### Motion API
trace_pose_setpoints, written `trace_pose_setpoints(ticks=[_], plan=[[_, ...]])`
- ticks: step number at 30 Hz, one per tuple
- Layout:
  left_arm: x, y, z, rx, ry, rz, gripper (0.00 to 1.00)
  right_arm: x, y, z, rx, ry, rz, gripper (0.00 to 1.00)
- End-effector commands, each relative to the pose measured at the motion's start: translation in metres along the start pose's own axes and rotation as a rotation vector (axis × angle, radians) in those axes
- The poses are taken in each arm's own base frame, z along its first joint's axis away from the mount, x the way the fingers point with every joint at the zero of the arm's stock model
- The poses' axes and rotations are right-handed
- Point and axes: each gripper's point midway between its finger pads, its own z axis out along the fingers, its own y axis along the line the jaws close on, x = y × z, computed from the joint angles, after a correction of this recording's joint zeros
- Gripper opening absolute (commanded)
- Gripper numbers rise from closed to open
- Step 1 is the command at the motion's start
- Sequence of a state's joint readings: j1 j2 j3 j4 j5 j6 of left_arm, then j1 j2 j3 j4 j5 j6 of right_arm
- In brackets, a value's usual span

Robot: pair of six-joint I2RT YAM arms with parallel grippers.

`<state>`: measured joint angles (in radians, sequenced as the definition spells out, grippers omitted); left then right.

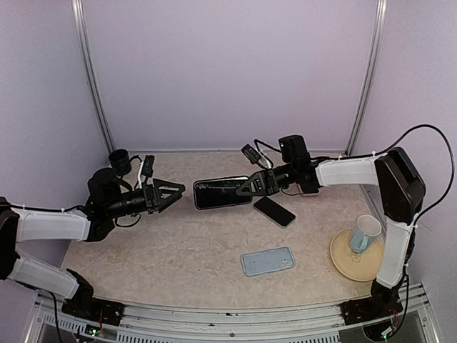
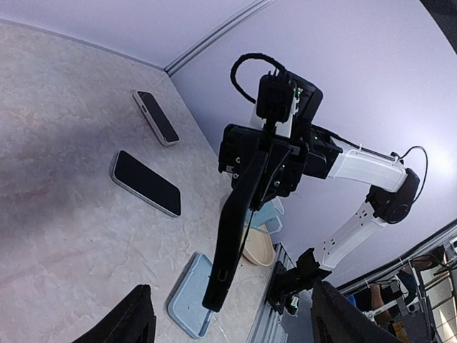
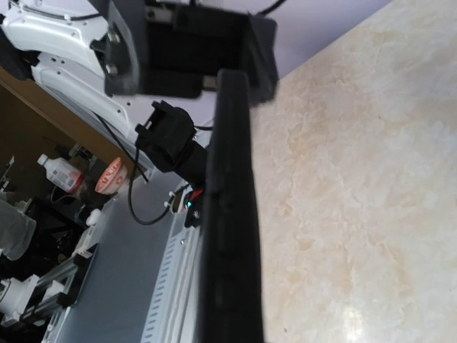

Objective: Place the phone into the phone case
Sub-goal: Press the phone with the phone case.

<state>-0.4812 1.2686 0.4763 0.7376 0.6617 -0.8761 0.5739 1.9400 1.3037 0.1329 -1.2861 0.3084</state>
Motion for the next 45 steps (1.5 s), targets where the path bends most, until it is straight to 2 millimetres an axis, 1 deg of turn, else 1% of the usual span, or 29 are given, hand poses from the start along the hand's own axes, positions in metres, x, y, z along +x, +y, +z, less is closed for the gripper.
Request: trace_pose_setpoints(ticks=[1,8,11,15,17,19,20,21,22,23,25,26,27,29,32,35,37,38,42,44,45], plan=[[0.003,0.000,0.013,-0.036,0.023,0.048,0.73,-0.024,0.032,-0.003,-0.050,-0.034,-0.099,0.00],[0.014,-0.015,0.027,0.037,0.077,0.064,0.73,-0.030,0.038,0.000,-0.067,-0.051,-0.107,0.00],[0.020,-0.017,0.033,0.049,0.100,0.066,0.71,-0.031,0.039,0.003,-0.072,-0.052,-0.106,0.00],[0.026,-0.017,0.037,0.055,0.116,0.062,0.66,-0.031,0.040,0.006,-0.084,-0.050,-0.105,0.00],[0.027,-0.016,0.038,0.057,0.117,0.058,0.61,-0.029,0.041,0.009,-0.090,-0.045,-0.101,0.00],[0.027,-0.016,0.038,0.060,0.115,0.056,0.53,-0.028,0.040,0.011,-0.093,-0.041,-0.096,0.00],[0.026,-0.017,0.038,0.064,0.113,0.057,0.46,-0.026,0.039,0.012,-0.093,-0.039,-0.093,0.00],[0.026,-0.017,0.038,0.064,0.111,0.058,0.35,-0.025,0.038,0.012,-0.092,-0.039,-0.090,0.00],[0.026,-0.017,0.038,0.064,0.109,0.059,0.30,-0.024,0.037,0.012,-0.091,-0.038,-0.087,0.00],[0.026,-0.017,0.038,0.065,0.108,0.061,0.20,-0.023,0.036,0.012,-0.091,-0.037,-0.084,0.00],[0.026,-0.016,0.037,0.062,0.104,0.062,0.07,-0.020,0.035,0.013,-0.089,-0.035,-0.079,0.00],[0.026,-0.017,0.036,0.065,0.102,0.064,0.02,-0.020,0.034,0.012,-0.089,-0.035,-0.076,0.00],[0.027,-0.017,0.035,0.068,0.100,0.067,0.00,-0.019,0.034,0.013,-0.092,-0.033,-0.074,0.00],[0.029,-0.019,0.034,0.081,0.103,0.080,0.00,-0.019,0.032,0.012,-0.093,-0.033,-0.061,0.00],[0.031,-0.023,0.030,0.101,0.106,0.101,0.00,-0.022,0.029,0.005,-0.107,-0.054,-0.032,0.00],[0.030,-0.027,0.027,0.101,0.103,0.132,0.00,-0.026,0.033,-0.005,-0.143,-0.081,0.016,0.00],[0.028,-0.026,0.026,0.080,0.099,0.149,0.00,-0.028,0.034,-0.008,-0.154,-0.086,0.014,0.00],[0.027,-0.025,0.026,0.069,0.097,0.152,0.04,-0.028,0.033,-0.008,-0.153,-0.085,0.013,0.00],[0.024,-0.028,0.024,0.069,0.085,0.152,0.37,-0.026,0.025,-0.006,-0.122,-0.081,0.016,0.00],[0.022,-0.027,0.024,0.062,0.081,0.147,0.50,-0.024,0.023,-0.006,-0.110,-0.077,0.014,0.00],[0.020,-0.027,0.024,0.056,0.076,0.146,0.54,-0.023,0.023,-0.006,-0.107,-0.075,0.014,0.00]])
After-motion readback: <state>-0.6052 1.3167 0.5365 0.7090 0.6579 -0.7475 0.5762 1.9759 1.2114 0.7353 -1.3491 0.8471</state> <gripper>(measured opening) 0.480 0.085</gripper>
